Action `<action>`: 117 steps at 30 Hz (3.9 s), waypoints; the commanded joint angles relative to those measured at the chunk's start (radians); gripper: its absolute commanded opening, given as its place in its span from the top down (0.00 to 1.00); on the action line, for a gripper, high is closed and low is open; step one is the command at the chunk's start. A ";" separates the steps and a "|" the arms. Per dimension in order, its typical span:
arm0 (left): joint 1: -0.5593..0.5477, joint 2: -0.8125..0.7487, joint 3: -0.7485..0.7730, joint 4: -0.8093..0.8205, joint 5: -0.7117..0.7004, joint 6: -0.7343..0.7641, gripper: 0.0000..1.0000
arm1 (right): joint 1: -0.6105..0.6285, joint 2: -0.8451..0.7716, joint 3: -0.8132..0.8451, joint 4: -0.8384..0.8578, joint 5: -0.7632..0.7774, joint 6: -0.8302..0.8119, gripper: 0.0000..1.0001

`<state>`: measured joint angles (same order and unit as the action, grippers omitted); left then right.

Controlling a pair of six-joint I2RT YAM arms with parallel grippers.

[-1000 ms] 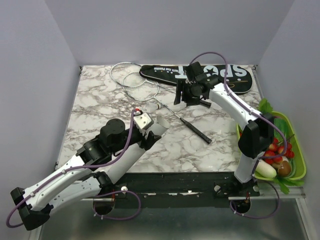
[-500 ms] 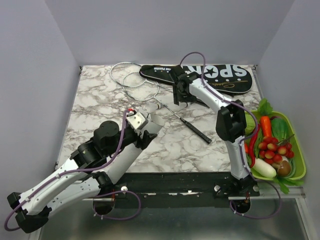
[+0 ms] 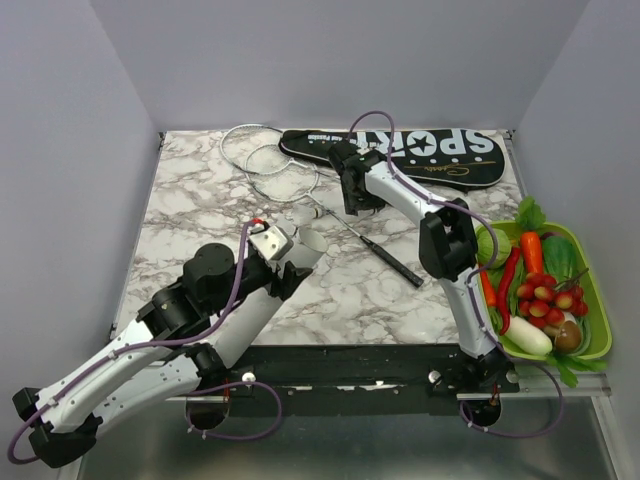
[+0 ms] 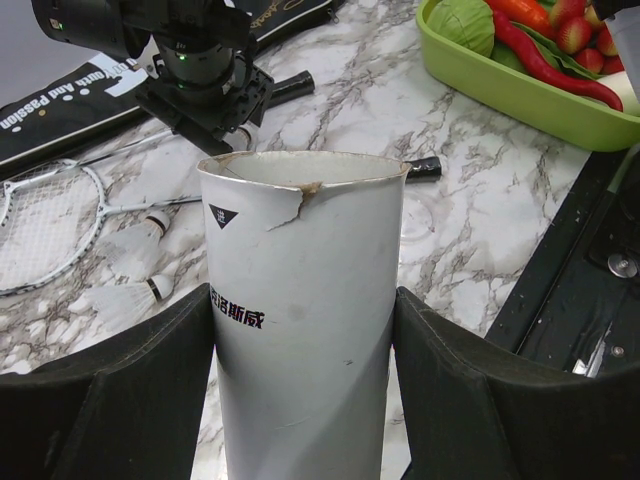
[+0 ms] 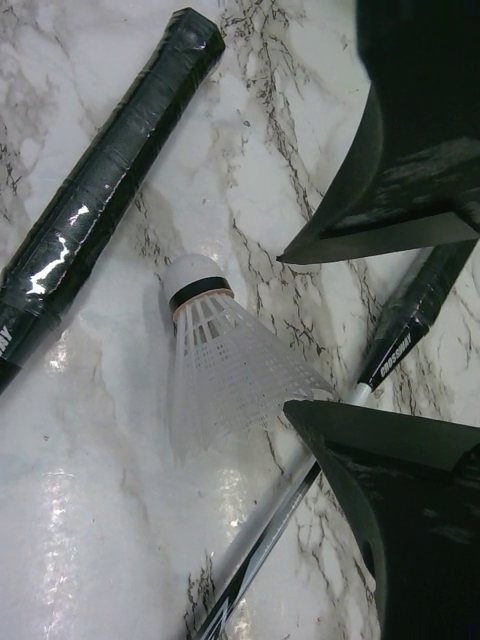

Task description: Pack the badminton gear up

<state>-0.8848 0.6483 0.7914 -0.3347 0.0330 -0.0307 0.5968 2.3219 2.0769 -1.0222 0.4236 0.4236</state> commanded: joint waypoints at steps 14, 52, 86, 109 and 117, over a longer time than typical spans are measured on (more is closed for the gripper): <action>0.001 0.002 0.008 -0.046 -0.025 -0.025 1.00 | 0.009 0.008 0.022 -0.026 0.176 -0.017 0.99; -0.017 0.310 0.057 0.243 0.380 0.173 1.00 | 0.008 -1.070 -0.405 -0.150 -1.065 -0.215 0.99; -0.019 0.171 -0.024 0.329 0.456 0.118 1.00 | 0.009 -1.073 -0.442 -0.187 -1.152 -0.155 0.99; -0.034 0.240 0.006 0.391 0.364 0.153 1.00 | 0.179 -0.806 -0.313 -0.228 -0.863 -0.063 0.99; -0.034 0.243 0.025 0.399 0.288 0.175 1.00 | 0.227 -0.803 -0.422 -0.187 -0.796 -0.031 0.99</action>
<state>-0.9142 0.8928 0.7662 0.0109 0.3786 0.1104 0.8043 1.5105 1.7054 -1.2175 -0.4282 0.3653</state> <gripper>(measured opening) 0.722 0.011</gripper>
